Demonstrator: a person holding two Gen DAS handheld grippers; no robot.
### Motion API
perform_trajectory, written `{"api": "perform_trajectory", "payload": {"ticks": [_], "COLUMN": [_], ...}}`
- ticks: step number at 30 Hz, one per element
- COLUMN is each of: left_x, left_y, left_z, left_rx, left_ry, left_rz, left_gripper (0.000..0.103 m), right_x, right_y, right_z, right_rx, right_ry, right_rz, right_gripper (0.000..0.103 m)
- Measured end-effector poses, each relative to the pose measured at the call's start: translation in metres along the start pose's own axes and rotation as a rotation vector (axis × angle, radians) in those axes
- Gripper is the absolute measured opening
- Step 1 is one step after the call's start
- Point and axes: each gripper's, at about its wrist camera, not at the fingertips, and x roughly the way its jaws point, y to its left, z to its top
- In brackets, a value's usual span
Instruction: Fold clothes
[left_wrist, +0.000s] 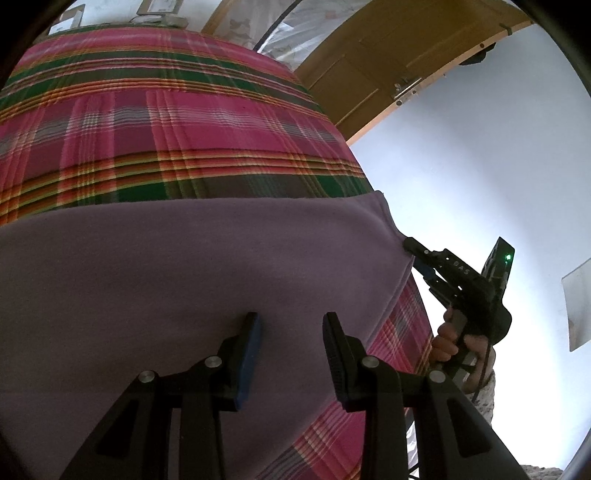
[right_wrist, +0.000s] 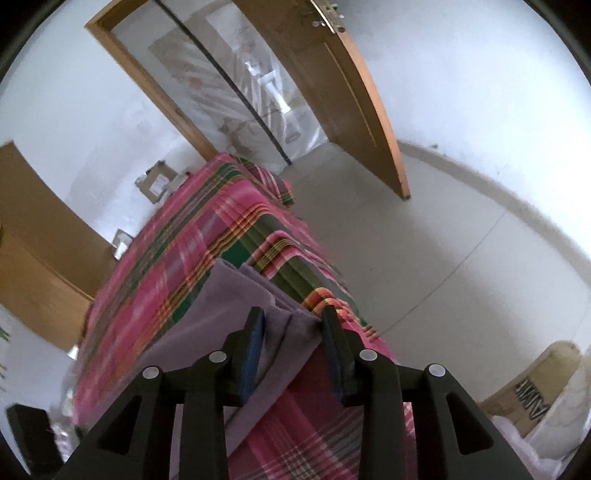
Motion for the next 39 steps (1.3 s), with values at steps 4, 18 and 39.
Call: {"api": "perform_trajectory", "payload": {"ticks": [4, 18, 39], "left_x": [-0.002, 0.004, -0.003], "left_y": [0.000, -0.020, -0.018], "left_z": [0.000, -0.013, -0.035], "left_rx": [-0.002, 0.054, 0.064], "left_ry": [0.002, 0.043, 0.059], "left_rz": [-0.002, -0.042, -0.111], "left_gripper": [0.035, 0.035, 0.035], "right_x": [0.002, -0.023, -0.106], "right_y": [0.015, 0.022, 0.097], "right_z": [-0.004, -0.008, -0.021], "right_rx": [-0.104, -0.162, -0.370], "right_ry": [-0.006, -0.082, -0.246], "right_rz": [-0.058, 0.019, 0.189], "right_gripper": [0.015, 0.010, 0.010]}}
